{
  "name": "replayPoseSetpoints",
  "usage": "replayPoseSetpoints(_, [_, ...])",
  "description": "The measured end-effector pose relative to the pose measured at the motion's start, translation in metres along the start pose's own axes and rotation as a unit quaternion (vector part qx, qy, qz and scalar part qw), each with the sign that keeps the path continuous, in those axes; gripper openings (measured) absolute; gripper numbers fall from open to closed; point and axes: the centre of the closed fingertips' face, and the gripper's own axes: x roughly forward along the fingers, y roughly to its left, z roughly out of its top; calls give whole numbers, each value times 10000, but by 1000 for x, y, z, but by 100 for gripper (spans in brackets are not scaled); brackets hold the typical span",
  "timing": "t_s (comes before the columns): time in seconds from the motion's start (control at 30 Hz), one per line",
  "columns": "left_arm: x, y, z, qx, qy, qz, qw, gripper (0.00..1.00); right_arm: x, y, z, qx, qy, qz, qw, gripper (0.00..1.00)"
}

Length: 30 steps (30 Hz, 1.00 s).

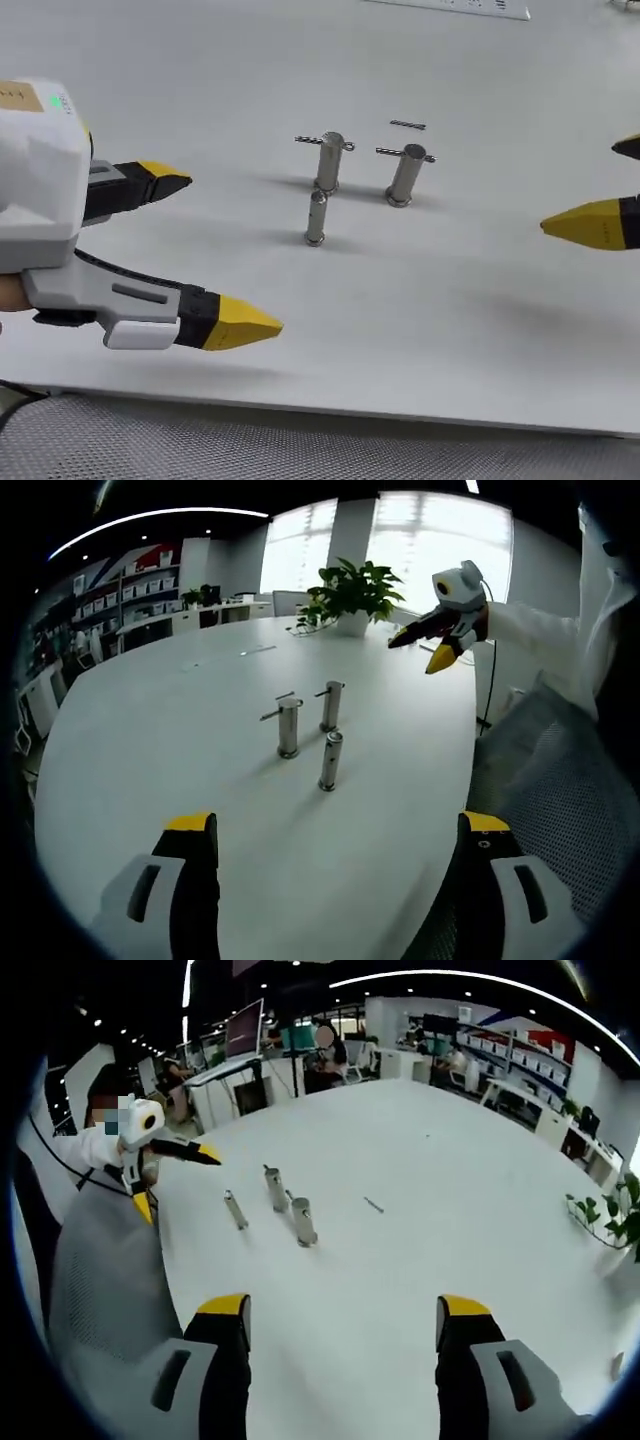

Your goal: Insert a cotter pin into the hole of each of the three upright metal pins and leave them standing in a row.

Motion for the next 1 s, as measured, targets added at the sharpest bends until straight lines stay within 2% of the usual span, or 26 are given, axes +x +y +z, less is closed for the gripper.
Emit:
replayPoseSetpoints(0.33, [-5, 3, -3, -272, -109, 106, 9995, 99, 22, -21, 36, -670, 115, 203, 9975, 61])
replayPoseSetpoints(0.5, [-8, 5, -3, -375, -169, 189, 9990, 99, 40, -26, 50, -1066, 250, 409, 9932, 54])
replayPoseSetpoints(0.57, [-8, 5, -5, -400, -151, 197, 9989, 98, 49, -27, 53, -1139, 322, 492, 9918, 49])
replayPoseSetpoints(0.67, [-8, 4, -6, -496, -160, 173, 9985, 96, 61, -28, 58, -1245, 392, 589, 9897, 47])
replayPoseSetpoints(0.87, [-10, 5, -2, -578, -277, 213, 9977, 96, 81, -32, 63, -1490, 586, 735, 9844, 39])
replayPoseSetpoints(0.93, [-10, 7, -1, -602, -309, 230, 9974, 95, 90, -35, 65, -1824, 688, 830, 9773, 36])
replayPoseSetpoints(1.0, [-10, 7, 0, -609, -332, 239, 9973, 95, 95, -37, 65, -1882, 752, 875, 9753, 31])
